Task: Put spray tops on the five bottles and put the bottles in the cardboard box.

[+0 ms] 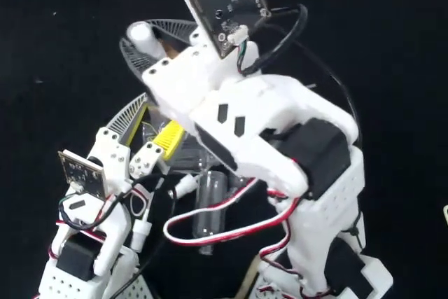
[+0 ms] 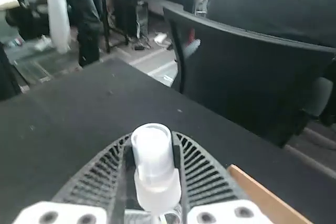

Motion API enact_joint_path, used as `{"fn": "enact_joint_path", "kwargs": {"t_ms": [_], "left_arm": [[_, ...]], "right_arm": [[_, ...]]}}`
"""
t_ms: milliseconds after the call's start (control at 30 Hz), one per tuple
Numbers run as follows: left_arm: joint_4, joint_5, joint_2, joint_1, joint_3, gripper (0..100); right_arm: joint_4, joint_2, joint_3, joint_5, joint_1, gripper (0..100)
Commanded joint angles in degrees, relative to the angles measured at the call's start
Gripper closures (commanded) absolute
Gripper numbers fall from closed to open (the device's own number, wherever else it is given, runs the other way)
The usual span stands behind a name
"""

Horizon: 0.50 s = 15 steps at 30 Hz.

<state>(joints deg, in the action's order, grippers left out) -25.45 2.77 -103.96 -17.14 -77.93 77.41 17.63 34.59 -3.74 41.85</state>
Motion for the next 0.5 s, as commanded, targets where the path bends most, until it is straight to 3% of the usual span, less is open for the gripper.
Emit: {"fn": "enact_joint_path", "kwargs": {"t_ms": [0, 267, 367, 467], "left_arm": [[1.67, 0.09, -0.53, -0.48, 1.63, 91], [1.67, 0.09, -0.53, -0.22, 1.63, 91], [1.67, 0.09, -0.53, -0.22, 1.63, 91], [1.67, 0.09, -0.53, -0.22, 1.63, 91]], "right_arm": [[-1.85, 5.23, -4.88, -2.55, -1.23, 98.6], [-20.22, 18.59, -31.16, -2.99, -1.41, 96.9], [-21.63, 22.2, -36.97, -2.99, -1.41, 87.5], [-21.63, 22.29, -40.4, -2.99, -1.76, 86.9]]}}
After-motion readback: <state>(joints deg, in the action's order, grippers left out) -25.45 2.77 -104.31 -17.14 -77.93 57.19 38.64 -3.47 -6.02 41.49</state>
